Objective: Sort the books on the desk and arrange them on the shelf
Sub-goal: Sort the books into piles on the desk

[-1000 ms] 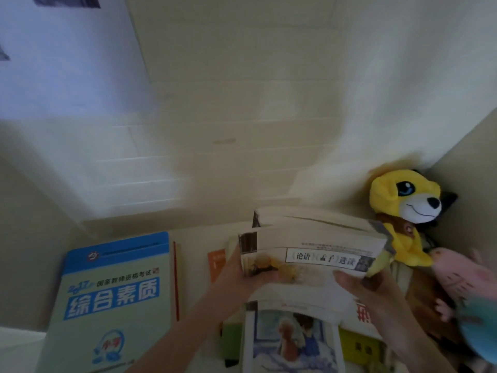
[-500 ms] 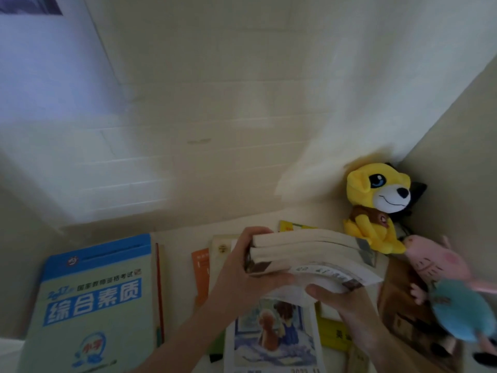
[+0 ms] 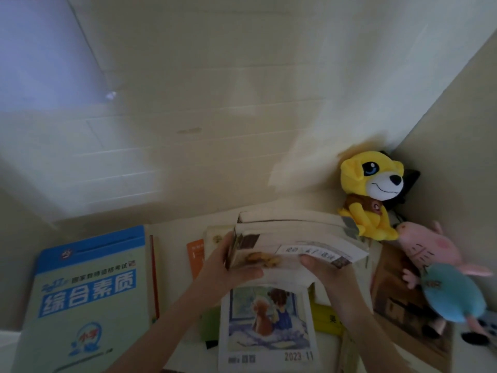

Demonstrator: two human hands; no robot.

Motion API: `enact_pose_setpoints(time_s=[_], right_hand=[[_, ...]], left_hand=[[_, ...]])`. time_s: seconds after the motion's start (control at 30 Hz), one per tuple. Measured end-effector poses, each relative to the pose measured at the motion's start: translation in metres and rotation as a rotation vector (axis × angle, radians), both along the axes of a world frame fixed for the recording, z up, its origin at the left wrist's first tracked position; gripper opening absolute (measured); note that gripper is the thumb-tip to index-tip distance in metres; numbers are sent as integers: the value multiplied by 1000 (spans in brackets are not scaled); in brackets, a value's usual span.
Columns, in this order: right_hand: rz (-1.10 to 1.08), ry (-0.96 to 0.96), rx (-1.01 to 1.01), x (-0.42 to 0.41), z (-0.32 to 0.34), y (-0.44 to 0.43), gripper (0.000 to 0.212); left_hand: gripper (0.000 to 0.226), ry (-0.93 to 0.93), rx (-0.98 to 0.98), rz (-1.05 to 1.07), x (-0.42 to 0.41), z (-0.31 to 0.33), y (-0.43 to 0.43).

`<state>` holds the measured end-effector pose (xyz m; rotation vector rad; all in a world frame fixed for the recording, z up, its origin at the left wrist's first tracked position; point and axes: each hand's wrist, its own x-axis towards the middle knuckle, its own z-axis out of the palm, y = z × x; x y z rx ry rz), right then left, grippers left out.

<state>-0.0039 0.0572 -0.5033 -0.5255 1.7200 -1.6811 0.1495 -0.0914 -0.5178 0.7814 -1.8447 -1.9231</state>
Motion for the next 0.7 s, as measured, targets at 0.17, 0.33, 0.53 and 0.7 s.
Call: enact_pose_setpoints(time_s=[0.17,0.33,0.53,0.7], right_hand=[[-44,26,-62,-7,-3,-12,33],[-15,42,-44,-19,-1,-15,32],[-106,-57,-31,-31,4,-14,41],[64,-377,11,-46,21,20,40]], left_hand=[[62,-92,9,-126,1,-11,-15],[56,-74,-5,-147,4,-14,-30],[31,-55,-77,-1,-18,-4,-27],[49,1,148,-26,-29,23,25]])
